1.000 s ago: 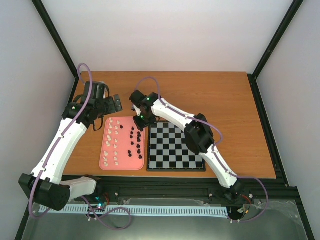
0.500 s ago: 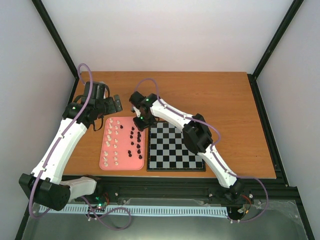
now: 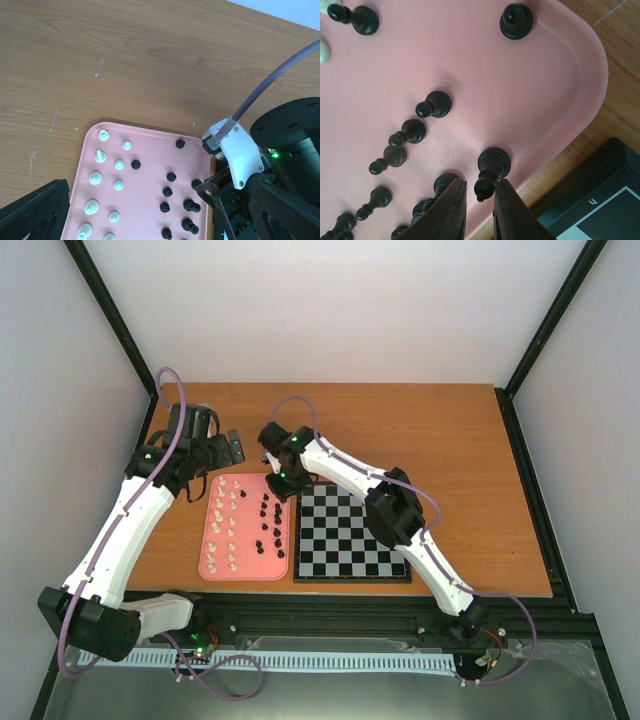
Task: Set up the chess pieces on the board
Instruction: Pick up the chess piece from the storage box.
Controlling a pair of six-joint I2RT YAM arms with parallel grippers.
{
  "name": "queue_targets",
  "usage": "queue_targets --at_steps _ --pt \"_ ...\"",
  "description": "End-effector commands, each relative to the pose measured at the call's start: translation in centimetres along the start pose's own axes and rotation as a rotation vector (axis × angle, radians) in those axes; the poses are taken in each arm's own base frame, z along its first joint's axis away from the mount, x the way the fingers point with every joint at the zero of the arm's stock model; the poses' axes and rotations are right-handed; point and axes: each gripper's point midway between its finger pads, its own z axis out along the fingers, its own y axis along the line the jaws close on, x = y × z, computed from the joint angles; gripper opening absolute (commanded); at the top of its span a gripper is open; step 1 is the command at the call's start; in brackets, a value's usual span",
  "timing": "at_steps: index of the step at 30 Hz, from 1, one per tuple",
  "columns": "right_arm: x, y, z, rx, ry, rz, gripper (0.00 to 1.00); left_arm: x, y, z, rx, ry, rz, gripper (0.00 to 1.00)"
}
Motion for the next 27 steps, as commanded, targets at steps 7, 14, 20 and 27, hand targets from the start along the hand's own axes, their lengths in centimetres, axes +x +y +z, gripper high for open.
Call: queue_targets --at_steps 7,14,20,27 --pt "-0.3 0.3 0.5 0.007 -0.003 -0.021 0.05 -0.3 0.3 -0.1 -0.011 -0.011 0.001 1.00" --pt "-0.8 -0.2 -0.4 0.048 -0.030 -0.024 0.03 -0.3 0.2 -0.1 -0.010 -0.012 -0.002 1.00" --pt "-2.1 -1.7 -3.0 0.161 -0.117 -0.029 0.03 -0.3 0.2 -0.1 -0.009 -0.013 -0.005 1.00" --pt "-3.2 -1.8 -6.0 0.200 -0.199 -0.047 0.03 -0.4 0.0 0.1 -0.002 -0.010 -0.008 1.00"
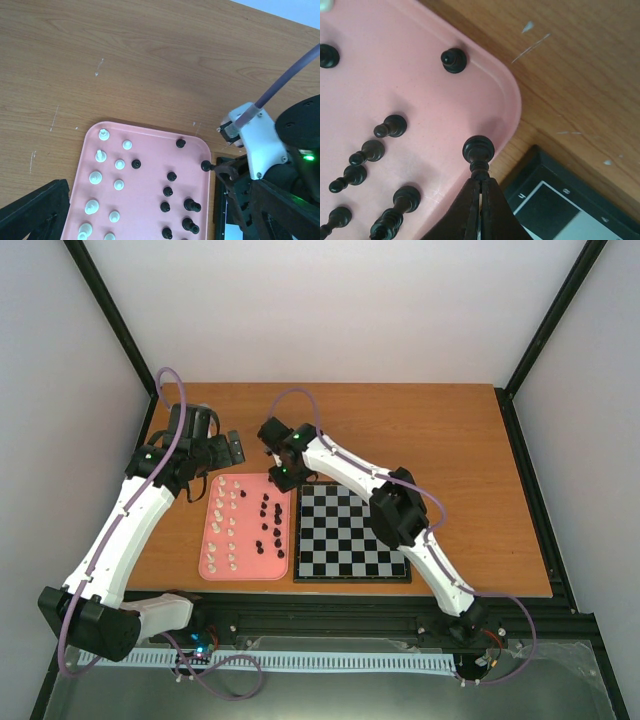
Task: Set up the chess pieces on the board
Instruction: Pick up the chess piece from the storage box, then place the chess piece on the chessboard.
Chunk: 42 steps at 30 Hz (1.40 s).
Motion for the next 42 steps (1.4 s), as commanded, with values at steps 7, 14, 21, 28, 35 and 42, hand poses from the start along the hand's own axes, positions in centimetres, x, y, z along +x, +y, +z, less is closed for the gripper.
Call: queue_targets --at_steps 7,14,21,28,35,42 --pt "-3.1 0.3 -9.1 0.007 -0.191 -0.028 0.03 -0.5 -0.1 0.2 0.001 -0.014 -0.009 1.00" --pt "-1.5 -2.0 -13.0 0.014 -0.157 0.011 0.03 -0.7 -0.1 0.1 0.001 -0.017 0.002 1.00" --pt "3.7 -8.0 -16.5 0.117 -0.055 0.092 0.03 -0.6 -0.2 0.3 0.002 -0.013 0.007 1.00" --pt "11.2 -10.5 -16.3 0.135 0.038 0.200 0.03 -0.4 -0.4 0.8 0.012 -0.001 0.004 1.00" --pt "16.7 -12.6 -15.5 0.161 0.088 0.304 0.03 -0.1 -0.3 1.0 0.005 0.011 0.005 1.00" --pt "18.9 -14.7 -13.6 0.159 0.094 0.366 0.03 0.3 -0.5 1.6 0.013 0.024 -0.012 1.00"
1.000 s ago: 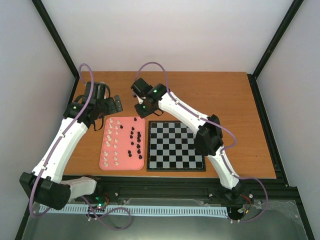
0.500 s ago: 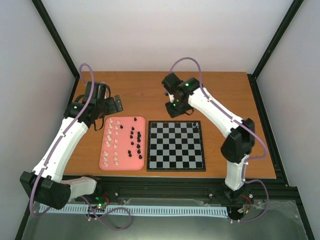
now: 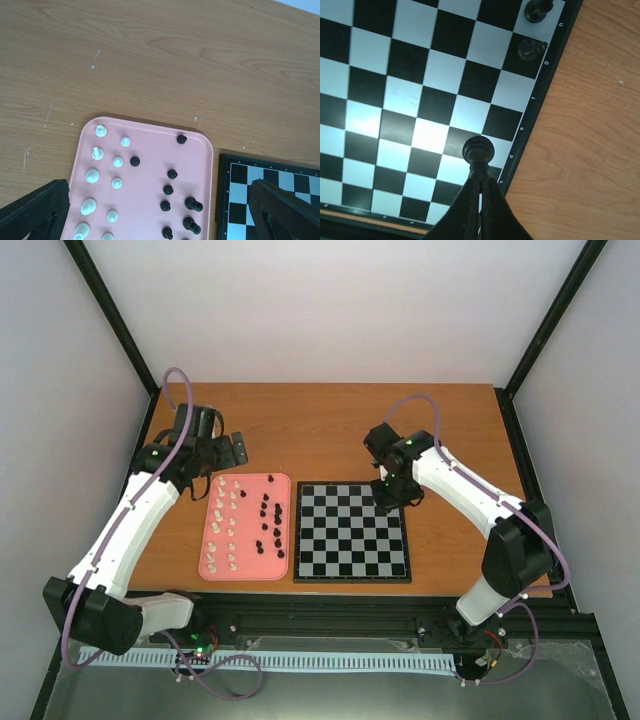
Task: Set up the chess pieces on the board
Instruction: Place the chess piece on the chessboard.
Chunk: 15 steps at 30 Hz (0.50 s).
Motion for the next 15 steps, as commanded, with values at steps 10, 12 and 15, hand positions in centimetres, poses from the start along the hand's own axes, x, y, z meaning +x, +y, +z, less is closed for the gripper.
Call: queue_targets --at_steps 10,12,15 --pt "-1.9 -1.8 3.2 -0.014 -0.067 0.071 0.03 -0.4 -0.1 0.3 0.004 -0.014 -0.015 1.00" --pt "-2.1 -1.9 3.7 -0.007 -0.063 0.069 0.03 -0.4 0.0 0.4 0.000 -0.013 -0.015 1.00" --pt "-2.0 -2.2 4.4 0.000 -0.048 0.065 0.03 -0.4 0.0 0.4 -0.005 -0.014 -0.016 1.00"
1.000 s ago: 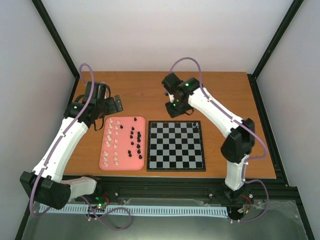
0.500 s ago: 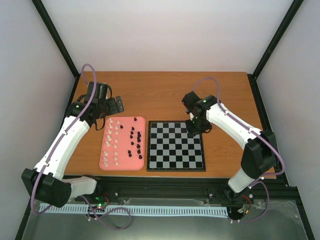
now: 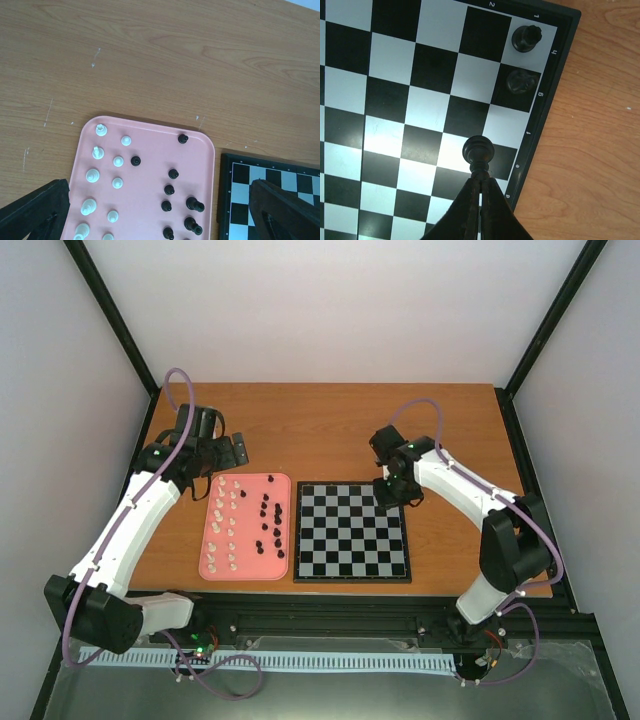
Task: Set up the chess pieces on the board
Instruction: Place the chess piece on the chessboard.
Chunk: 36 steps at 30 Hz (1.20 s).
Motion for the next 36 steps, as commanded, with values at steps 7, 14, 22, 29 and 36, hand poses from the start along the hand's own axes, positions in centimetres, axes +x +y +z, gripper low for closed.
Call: queue_targets --at_steps 7,14,22,29,36 --pt "-0.2 -1.5 1.8 0.055 0.025 -0.005 0.03 -0.7 0.1 0.0 -0.006 -0.025 -0.019 1.00" --pt "0.3 -2.2 2.3 0.098 0.051 -0.014 0.03 -0.6 0.1 0.2 -0.009 -0.022 -0.020 1.00" --pt "0.4 -2.4 3.2 0.109 0.067 -0.020 0.03 -0.6 0.1 0.3 -0.011 -0.021 -0.018 1.00" --pt "0.5 -2.5 3.9 0.115 0.073 -0.022 0.03 -0.7 0.2 0.3 -0.014 -0.023 -0.013 1.00" --pt "0.1 -2.5 4.2 0.123 0.074 -0.024 0.03 -0.6 0.2 0.3 -0.015 -0.022 -0.013 1.00"
